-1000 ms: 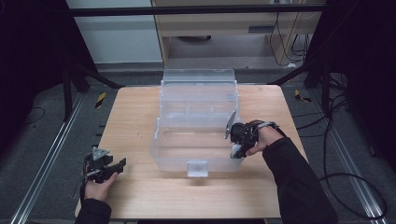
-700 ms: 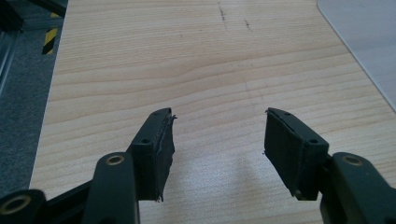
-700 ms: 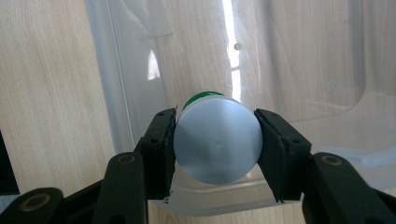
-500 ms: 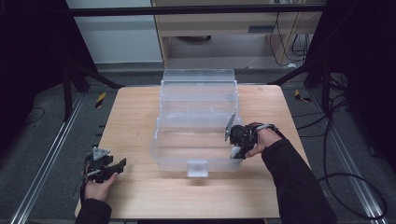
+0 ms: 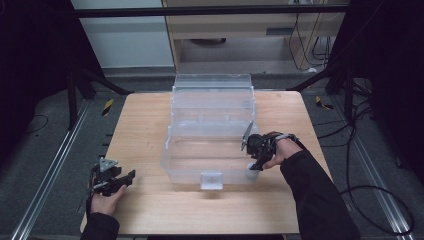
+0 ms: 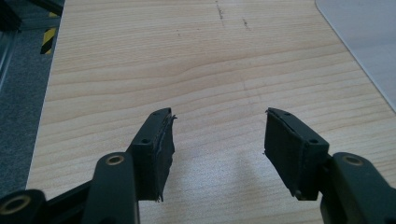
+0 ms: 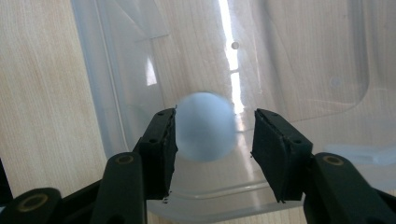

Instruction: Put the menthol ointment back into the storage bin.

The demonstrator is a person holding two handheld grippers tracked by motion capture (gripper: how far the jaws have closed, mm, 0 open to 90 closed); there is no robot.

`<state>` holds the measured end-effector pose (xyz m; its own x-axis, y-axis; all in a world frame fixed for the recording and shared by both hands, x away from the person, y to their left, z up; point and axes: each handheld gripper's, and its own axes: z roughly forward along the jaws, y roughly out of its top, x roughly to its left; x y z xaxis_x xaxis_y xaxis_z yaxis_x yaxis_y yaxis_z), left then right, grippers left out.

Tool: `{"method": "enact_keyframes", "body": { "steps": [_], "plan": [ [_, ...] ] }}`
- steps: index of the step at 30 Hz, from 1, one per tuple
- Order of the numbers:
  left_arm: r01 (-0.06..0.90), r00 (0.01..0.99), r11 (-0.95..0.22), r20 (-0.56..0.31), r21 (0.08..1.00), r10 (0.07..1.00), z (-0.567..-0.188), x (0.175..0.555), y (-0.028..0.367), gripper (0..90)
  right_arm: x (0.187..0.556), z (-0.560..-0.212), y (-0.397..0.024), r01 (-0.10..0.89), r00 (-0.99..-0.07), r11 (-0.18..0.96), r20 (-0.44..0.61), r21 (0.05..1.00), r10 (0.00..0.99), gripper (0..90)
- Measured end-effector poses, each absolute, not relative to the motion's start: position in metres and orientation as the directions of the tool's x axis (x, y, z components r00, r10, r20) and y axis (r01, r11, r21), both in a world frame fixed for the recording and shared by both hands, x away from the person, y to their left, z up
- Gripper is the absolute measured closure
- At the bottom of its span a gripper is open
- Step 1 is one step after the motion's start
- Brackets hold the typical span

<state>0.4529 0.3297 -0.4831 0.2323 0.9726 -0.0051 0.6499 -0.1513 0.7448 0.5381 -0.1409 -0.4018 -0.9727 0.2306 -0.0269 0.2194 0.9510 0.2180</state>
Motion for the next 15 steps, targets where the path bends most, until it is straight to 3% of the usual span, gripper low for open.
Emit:
{"method": "enact_keyframes", "body": {
  "steps": [9,15],
  "plan": [
    [0.649,0.232,-0.149,-0.007,0.746,0.973,-0.483,0.453,0.330,41.7,0.534,-0.391,-0.145,0.241,-0.964,0.933,-0.046,0.267,0.262,46.5],
    [0.646,0.234,-0.145,-0.014,0.749,0.972,-0.482,0.452,0.330,41.5,0.524,-0.371,-0.160,0.275,-0.932,0.861,-0.101,0.428,0.347,38.9]
  ]
}}
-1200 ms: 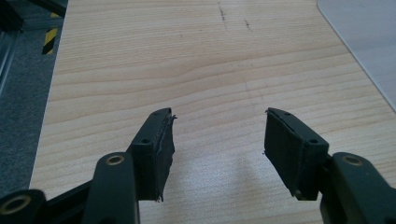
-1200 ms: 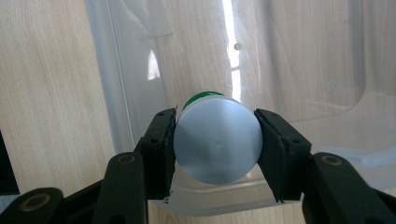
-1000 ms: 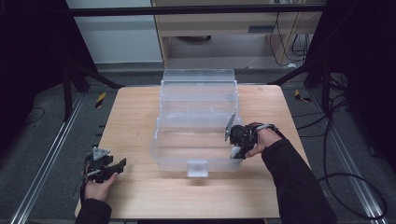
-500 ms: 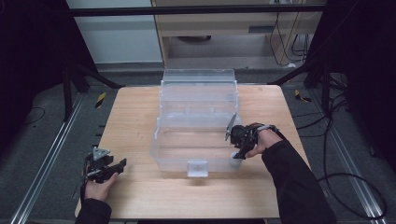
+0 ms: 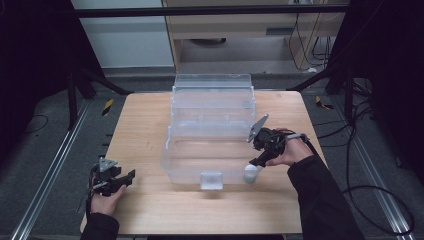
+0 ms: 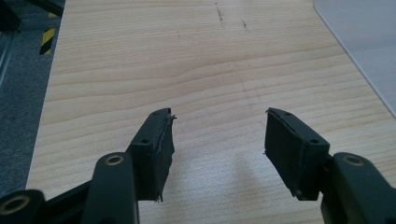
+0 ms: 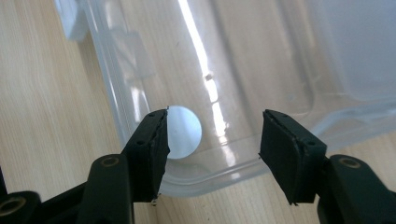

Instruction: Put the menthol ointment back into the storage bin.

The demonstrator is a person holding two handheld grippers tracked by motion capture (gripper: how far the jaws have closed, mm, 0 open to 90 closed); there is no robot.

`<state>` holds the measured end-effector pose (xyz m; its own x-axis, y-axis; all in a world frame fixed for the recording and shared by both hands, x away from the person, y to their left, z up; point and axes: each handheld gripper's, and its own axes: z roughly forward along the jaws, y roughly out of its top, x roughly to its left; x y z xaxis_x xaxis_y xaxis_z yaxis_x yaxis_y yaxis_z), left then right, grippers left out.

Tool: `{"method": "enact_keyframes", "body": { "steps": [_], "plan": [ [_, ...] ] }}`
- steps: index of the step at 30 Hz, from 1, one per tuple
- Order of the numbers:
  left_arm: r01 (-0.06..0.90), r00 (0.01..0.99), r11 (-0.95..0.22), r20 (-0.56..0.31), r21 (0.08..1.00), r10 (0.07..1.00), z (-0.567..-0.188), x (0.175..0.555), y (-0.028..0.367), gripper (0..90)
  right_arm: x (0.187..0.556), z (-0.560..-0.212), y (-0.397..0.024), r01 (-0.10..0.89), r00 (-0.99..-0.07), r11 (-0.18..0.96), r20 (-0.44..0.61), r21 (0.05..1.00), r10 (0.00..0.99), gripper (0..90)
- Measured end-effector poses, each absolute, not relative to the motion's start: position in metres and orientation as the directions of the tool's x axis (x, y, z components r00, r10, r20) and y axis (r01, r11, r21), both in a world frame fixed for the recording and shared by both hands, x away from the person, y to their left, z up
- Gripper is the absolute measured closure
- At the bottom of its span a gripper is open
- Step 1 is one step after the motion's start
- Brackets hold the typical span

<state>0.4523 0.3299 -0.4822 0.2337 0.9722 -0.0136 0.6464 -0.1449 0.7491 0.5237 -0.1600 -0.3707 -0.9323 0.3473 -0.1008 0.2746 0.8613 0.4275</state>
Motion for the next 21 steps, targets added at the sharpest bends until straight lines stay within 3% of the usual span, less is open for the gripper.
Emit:
{"method": "enact_keyframes", "body": {
  "steps": [4,13,21],
  "plan": [
    [0.643,0.242,-0.144,-0.021,0.752,0.970,-0.481,0.452,0.329,44.0,0.511,-0.361,-0.178,0.315,-0.889,0.765,-0.109,0.562,0.445,34.8],
    [0.642,0.242,-0.140,-0.026,0.754,0.970,-0.480,0.451,0.329,45.3,0.484,-0.363,-0.209,0.381,-0.785,0.603,-0.100,0.701,0.612,38.7],
    [0.641,0.247,-0.134,-0.038,0.755,0.968,-0.479,0.450,0.330,50.3,0.467,-0.386,-0.245,0.446,-0.644,0.426,-0.048,0.787,0.763,31.5]
  ]
}}
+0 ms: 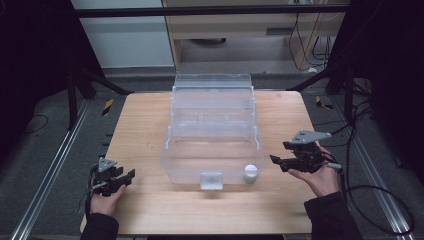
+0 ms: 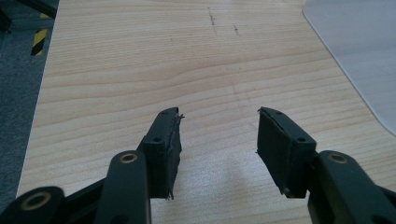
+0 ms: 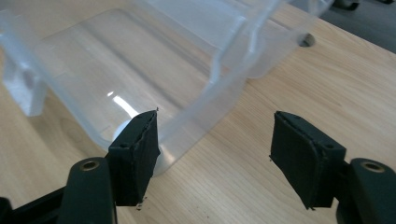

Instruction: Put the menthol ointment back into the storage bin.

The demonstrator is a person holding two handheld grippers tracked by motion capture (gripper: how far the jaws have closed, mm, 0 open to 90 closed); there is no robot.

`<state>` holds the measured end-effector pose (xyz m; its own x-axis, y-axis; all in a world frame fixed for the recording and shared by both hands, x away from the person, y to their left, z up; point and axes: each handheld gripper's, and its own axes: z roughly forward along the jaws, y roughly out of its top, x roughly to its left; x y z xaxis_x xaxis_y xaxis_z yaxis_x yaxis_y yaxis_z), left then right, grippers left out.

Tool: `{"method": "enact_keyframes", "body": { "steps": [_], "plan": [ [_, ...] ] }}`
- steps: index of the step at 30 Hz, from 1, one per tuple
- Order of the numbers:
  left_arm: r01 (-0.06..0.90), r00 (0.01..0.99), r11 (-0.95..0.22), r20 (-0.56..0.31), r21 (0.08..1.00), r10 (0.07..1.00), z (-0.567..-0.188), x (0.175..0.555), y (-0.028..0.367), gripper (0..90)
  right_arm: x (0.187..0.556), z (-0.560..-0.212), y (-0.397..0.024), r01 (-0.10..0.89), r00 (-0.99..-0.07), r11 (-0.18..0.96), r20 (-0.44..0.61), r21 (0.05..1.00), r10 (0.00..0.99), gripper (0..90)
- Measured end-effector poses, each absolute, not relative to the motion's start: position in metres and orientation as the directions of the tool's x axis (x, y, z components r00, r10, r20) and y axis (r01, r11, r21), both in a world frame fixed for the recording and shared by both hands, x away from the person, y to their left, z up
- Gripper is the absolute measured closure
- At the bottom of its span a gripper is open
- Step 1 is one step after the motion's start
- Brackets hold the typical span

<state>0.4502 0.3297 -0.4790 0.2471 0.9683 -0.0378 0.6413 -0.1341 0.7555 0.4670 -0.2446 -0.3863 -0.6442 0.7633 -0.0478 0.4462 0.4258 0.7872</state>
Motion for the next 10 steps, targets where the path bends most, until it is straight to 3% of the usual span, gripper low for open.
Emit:
{"method": "enact_keyframes", "body": {
  "steps": [10],
  "plan": [
    [0.644,0.249,-0.118,-0.061,0.756,0.967,-0.478,0.450,0.333,60.9,0.465,-0.433,-0.280,0.537,-0.497,0.268,0.044,0.800,0.867,19.6]
  ]
}}
